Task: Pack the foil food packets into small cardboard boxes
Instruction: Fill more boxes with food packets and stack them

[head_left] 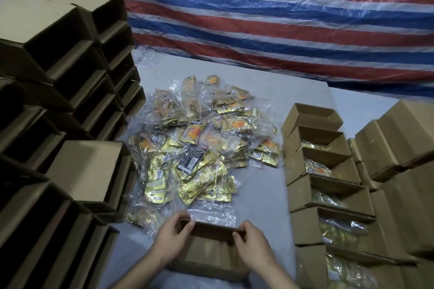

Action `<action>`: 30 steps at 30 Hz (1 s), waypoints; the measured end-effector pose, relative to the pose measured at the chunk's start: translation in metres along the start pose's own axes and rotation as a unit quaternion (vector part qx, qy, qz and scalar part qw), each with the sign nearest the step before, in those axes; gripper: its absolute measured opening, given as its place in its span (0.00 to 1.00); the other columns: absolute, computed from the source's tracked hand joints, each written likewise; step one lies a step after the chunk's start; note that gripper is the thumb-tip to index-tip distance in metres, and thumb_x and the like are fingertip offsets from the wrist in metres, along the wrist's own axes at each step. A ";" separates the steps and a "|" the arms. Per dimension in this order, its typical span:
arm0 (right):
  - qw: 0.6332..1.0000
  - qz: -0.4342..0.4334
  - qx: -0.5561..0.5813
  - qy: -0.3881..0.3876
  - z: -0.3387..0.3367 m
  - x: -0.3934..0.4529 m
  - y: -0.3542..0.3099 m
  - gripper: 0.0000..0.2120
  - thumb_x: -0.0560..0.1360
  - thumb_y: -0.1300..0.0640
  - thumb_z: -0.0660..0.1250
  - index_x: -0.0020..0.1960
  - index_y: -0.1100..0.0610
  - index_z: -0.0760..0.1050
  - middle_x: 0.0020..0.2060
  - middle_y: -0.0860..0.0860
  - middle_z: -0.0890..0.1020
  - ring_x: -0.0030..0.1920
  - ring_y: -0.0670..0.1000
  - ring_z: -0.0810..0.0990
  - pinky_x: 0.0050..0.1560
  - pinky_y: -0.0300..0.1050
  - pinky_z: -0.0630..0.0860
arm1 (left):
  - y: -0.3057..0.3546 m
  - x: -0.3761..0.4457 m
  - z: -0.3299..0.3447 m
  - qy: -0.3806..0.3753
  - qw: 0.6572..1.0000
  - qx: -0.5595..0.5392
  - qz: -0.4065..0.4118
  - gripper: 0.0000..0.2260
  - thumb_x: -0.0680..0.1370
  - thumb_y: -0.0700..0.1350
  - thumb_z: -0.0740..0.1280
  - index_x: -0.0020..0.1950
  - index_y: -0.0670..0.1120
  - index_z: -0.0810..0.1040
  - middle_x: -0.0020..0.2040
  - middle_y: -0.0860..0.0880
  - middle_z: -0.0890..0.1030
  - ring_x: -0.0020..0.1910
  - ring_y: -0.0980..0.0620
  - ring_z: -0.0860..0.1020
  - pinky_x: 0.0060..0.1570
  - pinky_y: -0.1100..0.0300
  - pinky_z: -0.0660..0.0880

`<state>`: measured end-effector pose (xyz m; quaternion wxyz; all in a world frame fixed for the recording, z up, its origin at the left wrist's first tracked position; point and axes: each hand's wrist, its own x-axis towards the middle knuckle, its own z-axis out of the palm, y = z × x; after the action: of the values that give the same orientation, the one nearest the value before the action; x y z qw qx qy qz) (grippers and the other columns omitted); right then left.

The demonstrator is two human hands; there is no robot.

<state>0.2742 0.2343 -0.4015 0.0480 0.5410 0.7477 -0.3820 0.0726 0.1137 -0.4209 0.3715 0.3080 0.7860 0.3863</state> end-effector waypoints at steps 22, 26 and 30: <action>0.887 -0.318 -0.333 -0.047 -0.049 0.133 -0.144 0.31 0.77 0.57 0.65 0.78 0.52 0.60 0.74 0.52 0.68 0.74 0.54 0.65 0.77 0.55 0.58 | -0.008 -0.007 0.004 0.002 1.000 -0.020 0.008 0.04 0.78 0.46 0.69 0.50 0.47 0.77 0.48 0.51 0.81 0.50 0.55 0.78 0.54 0.64 0.73; 0.796 -0.383 -0.465 -0.059 -0.031 0.166 -0.185 0.40 0.71 0.63 0.71 0.78 0.53 0.58 0.77 0.53 0.64 0.77 0.55 0.61 0.77 0.53 0.52 | -0.011 -0.009 0.004 0.005 1.000 -0.023 0.009 0.03 0.78 0.47 0.69 0.49 0.51 0.76 0.47 0.52 0.80 0.49 0.56 0.78 0.54 0.62 0.74; 0.706 -0.400 -0.580 -0.075 -0.011 0.182 -0.205 0.45 0.69 0.51 0.78 0.79 0.53 0.58 0.75 0.52 0.68 0.75 0.56 0.64 0.77 0.56 0.57 | -0.015 -0.011 0.005 0.003 0.999 -0.051 -0.002 0.03 0.78 0.48 0.69 0.47 0.54 0.75 0.46 0.53 0.80 0.48 0.57 0.78 0.52 0.64 0.74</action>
<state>0.0299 0.3572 -0.3754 0.2510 0.0262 0.9620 0.1042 0.0796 0.0992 -0.4319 0.3854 0.2856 0.7671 0.4260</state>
